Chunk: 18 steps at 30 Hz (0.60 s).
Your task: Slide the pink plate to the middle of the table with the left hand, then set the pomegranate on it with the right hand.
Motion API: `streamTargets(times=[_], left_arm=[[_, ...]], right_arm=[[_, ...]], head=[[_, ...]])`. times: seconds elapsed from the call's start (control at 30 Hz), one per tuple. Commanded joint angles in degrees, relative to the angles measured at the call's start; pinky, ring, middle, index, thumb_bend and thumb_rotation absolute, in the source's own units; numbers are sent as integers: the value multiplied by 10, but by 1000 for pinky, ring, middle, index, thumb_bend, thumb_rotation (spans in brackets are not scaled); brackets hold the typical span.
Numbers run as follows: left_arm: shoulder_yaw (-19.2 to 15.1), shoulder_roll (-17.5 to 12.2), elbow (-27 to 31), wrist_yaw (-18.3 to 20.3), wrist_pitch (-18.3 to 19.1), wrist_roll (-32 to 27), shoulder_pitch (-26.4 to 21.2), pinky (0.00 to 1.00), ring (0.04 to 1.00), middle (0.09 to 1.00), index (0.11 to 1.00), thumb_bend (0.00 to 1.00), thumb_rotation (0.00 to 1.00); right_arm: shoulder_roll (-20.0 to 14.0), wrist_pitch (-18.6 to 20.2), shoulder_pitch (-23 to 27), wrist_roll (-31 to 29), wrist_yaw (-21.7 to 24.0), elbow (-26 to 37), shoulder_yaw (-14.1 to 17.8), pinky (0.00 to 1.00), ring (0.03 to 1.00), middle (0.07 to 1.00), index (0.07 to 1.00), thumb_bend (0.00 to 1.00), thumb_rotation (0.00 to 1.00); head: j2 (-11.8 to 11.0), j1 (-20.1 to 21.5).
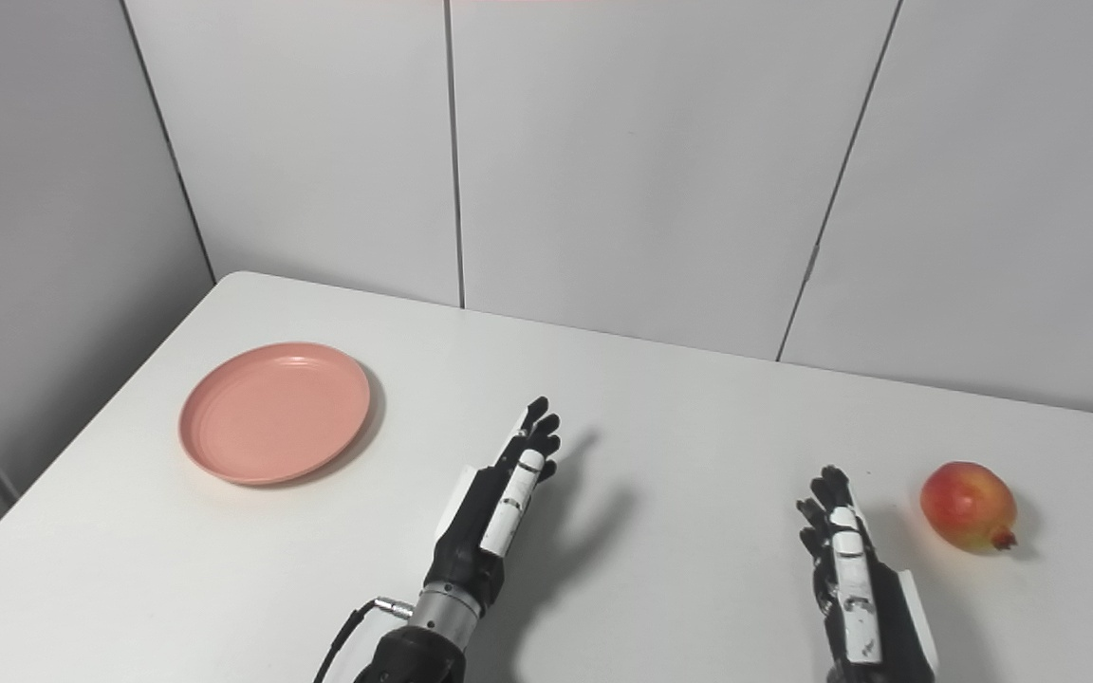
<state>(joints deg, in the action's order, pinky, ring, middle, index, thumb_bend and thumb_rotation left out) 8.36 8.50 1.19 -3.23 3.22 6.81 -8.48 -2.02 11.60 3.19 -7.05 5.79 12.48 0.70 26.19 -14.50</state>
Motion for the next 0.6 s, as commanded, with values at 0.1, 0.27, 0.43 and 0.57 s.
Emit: streamTargets(times=[0.1, 0.27, 0.43, 0.57], left_arm=[[0, -1, 46, 7, 9, 3, -24, 952, 946, 964, 954, 472, 1000], [-3, -9, 73, 9, 16, 8, -32, 943, 937, 961, 953, 442, 1000], [-10, -19, 87, 9, 13, 9, -43, 946, 948, 964, 952, 440, 1000], [-23, -24, 105, 6, 19, 7, -52, 969, 953, 966, 957, 457, 1000]], right_arm=[[1, -39, 12, -5, 2, 6, 2, 1000, 975, 980, 972, 212, 1000], [2, -40, 12, -2, 1, 4, 1, 1000, 971, 978, 970, 200, 1000], [3, -39, 13, 1, -1, 4, 2, 1000, 965, 974, 965, 200, 1000], [1, -41, 13, 3, 0, 2, 1, 1000, 966, 975, 967, 196, 1000]], head=[[0, 0], [-1, -1], [-3, -3], [-5, -5]])
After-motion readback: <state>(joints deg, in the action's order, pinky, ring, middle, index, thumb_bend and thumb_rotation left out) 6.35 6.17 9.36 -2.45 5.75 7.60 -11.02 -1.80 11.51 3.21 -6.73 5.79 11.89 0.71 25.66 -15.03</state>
